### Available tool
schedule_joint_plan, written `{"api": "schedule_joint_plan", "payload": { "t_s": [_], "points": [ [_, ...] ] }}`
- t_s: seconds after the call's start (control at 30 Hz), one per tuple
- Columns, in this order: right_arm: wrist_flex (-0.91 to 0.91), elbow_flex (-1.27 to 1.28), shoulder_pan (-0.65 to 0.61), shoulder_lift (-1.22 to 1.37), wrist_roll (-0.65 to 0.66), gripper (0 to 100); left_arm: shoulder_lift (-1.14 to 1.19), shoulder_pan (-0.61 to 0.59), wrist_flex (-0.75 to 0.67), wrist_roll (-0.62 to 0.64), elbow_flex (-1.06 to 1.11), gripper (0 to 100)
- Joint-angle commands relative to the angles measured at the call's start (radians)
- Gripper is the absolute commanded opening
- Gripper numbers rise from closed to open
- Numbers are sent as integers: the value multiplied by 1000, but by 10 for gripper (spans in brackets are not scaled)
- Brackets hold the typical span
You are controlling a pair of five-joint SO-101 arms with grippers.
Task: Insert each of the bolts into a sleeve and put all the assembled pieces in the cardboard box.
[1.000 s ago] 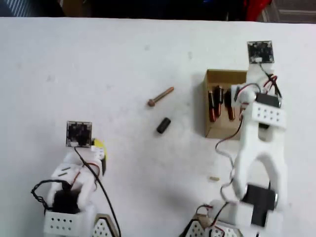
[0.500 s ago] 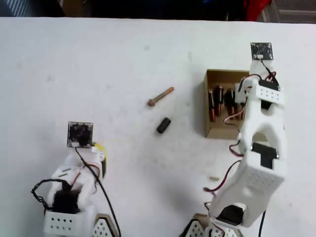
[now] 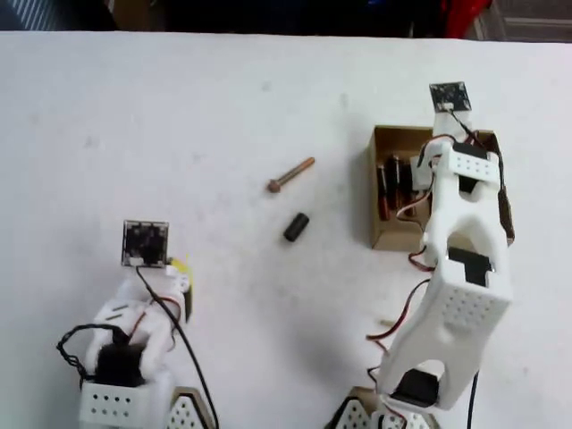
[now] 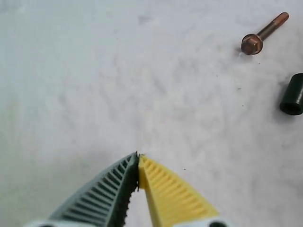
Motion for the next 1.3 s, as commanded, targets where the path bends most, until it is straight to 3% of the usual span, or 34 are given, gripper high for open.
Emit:
{"api": "schedule_joint_plan", "payload": {
  "t_s": [0.0, 0.3, 0.63, 0.77, 1.0, 1.27],
  "points": [
    [31, -52, -31, -131, 9, 173, -4, -7, 2, -12, -2, 24],
    [186, -49, -130, -361, 6, 149, -4, -7, 2, -12, -2, 24],
    [501, -46, -363, -538, 3, 149, -4, -7, 3, -12, -2, 24],
    [616, -46, -455, -565, -75, 149, -4, -7, 3, -12, -2, 24],
    [785, -48, -581, -639, -86, 149, -4, -7, 3, -12, -2, 24],
    [906, -23, -667, -929, -86, 149, -4, -7, 3, -12, -2, 24]
  ]
}}
